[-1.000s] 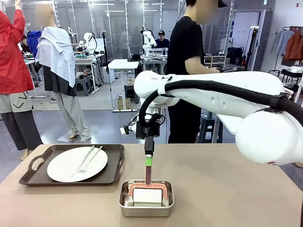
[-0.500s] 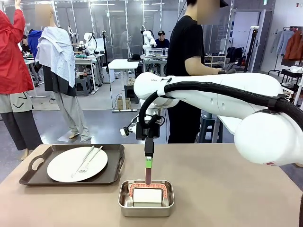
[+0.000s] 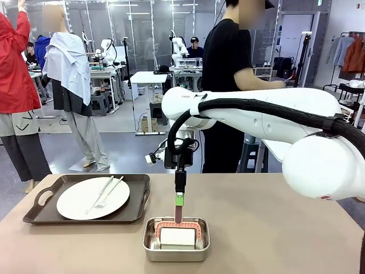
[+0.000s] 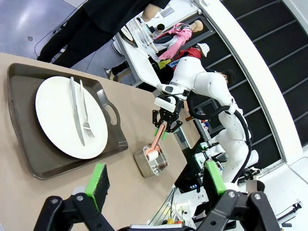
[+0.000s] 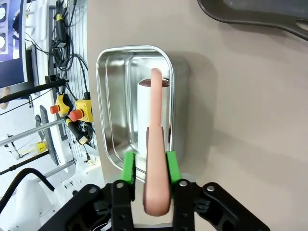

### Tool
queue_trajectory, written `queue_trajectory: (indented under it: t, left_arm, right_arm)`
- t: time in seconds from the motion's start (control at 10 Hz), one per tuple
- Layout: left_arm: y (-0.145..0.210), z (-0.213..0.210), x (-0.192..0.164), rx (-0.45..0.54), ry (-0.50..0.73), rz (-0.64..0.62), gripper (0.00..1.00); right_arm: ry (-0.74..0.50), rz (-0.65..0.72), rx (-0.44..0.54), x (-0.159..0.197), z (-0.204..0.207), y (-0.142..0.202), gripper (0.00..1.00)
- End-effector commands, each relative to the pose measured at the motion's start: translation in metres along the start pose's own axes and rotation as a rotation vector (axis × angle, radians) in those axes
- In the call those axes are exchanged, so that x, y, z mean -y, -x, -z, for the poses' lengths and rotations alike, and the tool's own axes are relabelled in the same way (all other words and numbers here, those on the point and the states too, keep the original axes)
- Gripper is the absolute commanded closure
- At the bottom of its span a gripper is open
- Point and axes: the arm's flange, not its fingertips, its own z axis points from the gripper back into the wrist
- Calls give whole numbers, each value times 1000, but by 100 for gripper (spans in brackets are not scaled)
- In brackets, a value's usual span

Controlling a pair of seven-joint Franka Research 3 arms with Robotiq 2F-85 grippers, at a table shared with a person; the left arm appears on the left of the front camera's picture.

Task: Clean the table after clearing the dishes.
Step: When the left (or right) Handle tray is removed, use the left hand (or right hand) to clean the left (or right) side of the table with the Lint Roller.

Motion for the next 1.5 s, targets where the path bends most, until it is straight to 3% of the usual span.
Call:
queue_trajectory:
  t: [0.0,0.2,0.7,1.0,1.2,1.4]
  left_arm:
    - [1,-3,1,4,1,2,0]
    - [1,-3,1,4,1,2,0]
    - [1,-3,1,4,1,2,0]
    - [1,-3,1,4,1,2,0]
    - [1,-3,1,4,1,2,0]
    - [1,-3,1,4,1,2,0]
  right_arm:
    - [5,18,-8,-2,-10,-5,86]
    - [11,19,0,-3,-11,-7,100]
    - [69,35,29,-25,-28,-1,100]
    - [194,113,66,-73,-55,6,100]
    - [264,181,123,-107,-75,19,100]
    - [319,301,249,-133,-88,51,100]
